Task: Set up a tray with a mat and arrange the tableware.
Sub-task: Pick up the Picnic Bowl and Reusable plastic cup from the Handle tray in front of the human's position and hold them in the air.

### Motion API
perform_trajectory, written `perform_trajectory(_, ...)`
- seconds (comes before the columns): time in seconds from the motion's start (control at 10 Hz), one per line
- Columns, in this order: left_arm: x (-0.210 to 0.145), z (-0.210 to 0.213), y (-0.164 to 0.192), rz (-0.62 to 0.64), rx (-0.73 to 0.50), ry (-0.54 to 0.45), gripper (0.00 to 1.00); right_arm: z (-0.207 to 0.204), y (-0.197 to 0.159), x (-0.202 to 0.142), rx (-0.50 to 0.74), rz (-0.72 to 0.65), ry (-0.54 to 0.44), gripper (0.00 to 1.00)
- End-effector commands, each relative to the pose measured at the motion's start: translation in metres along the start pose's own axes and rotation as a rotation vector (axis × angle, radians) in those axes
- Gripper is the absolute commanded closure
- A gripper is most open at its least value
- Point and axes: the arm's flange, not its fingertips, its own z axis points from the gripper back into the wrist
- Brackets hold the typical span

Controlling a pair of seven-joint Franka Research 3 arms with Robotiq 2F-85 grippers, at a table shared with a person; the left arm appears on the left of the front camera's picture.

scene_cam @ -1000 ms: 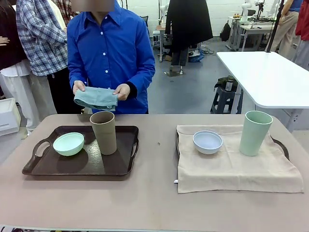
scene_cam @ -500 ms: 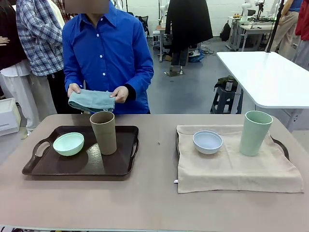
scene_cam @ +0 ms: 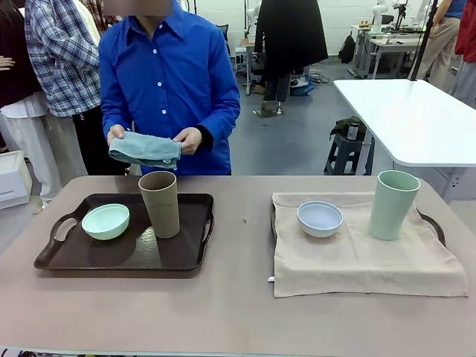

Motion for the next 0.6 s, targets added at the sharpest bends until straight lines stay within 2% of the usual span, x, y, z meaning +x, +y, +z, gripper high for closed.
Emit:
perform_trajectory(0.0,-0.001,0.003,-0.002,0.008,-0.002,0.011,0.08,-0.001,0.0,-0.001,0.011,-0.018,-0.003,0.0)
perform_trajectory(0.2,0.0,0.0,0.0,0.0,0.0,0.0,0.08,0.0,0.0,0.0,0.0,0.0,0.0,0.0)
perform_trajectory(0.3,0.007,0.005,0.002,0.013,0.059,-0.018,0.08,-0.004,0.009,0.002,-0.035,0.098,0.027,0.0)
perform_trajectory(0.5,0.008,0.011,-0.017,-0.036,0.164,-0.056,0.08,-0.017,0.033,0.013,-0.093,0.219,0.022,0.0)
